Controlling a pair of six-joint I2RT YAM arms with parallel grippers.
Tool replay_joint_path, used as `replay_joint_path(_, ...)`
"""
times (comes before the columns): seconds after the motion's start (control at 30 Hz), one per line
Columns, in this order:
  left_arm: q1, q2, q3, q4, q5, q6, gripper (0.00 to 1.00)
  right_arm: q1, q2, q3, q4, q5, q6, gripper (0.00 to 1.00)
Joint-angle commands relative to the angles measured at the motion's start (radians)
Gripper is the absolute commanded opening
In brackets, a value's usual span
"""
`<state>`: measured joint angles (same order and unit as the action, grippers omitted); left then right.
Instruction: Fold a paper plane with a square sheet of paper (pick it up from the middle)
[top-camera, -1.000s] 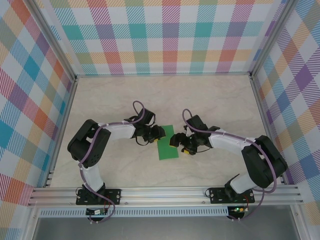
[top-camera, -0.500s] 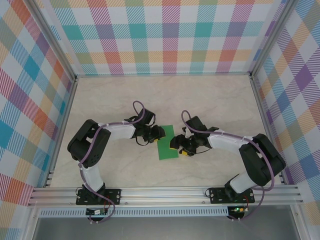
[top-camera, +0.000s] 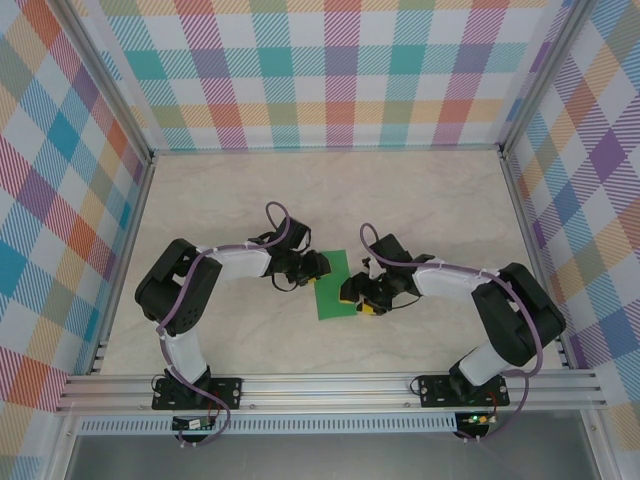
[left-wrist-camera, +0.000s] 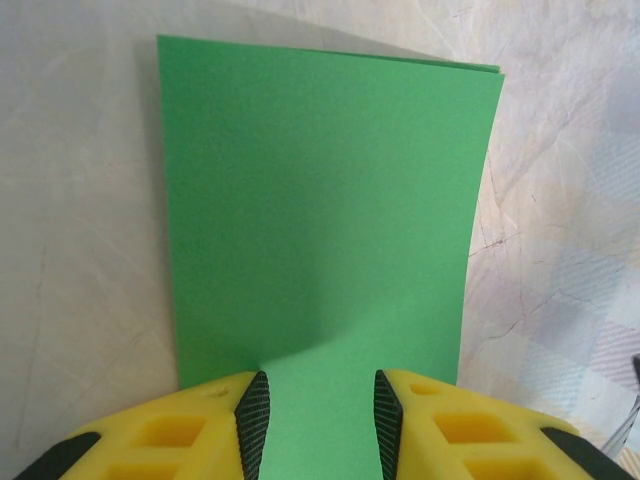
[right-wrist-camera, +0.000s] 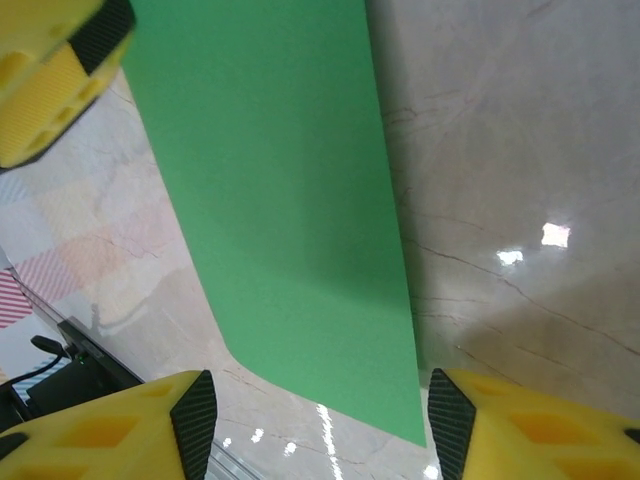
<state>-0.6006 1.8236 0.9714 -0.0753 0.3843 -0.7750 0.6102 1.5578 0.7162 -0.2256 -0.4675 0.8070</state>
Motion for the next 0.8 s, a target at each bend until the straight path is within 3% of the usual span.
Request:
replay_joint_path(0.0,-0.004,0.039,-0.03,-0.055,-0.035,-0.008,0.37,0.005,0.026,0.012,-0.021,-0.048,-0.041,0.59)
replay_joint_path(0.13,-0.004,0.037,-0.03,-0.055,-0.035,-0.008,0.36,0.005,0.024,0.014,-0.018,-0.06,-0.043,0.58)
replay_joint_path(0.53,-0.004,0.036,-0.035,-0.054,-0.035,-0.008,0.36,0.006,-0.096,-0.032,0.03,-0.015,0.098,0.4)
replay_joint_path(0.77,-0.004,0.037,-0.035,-0.05,-0.03,-0.008,0.36,0.006,-0.091,-0.031,0.031,-0.057,0.166,0.32)
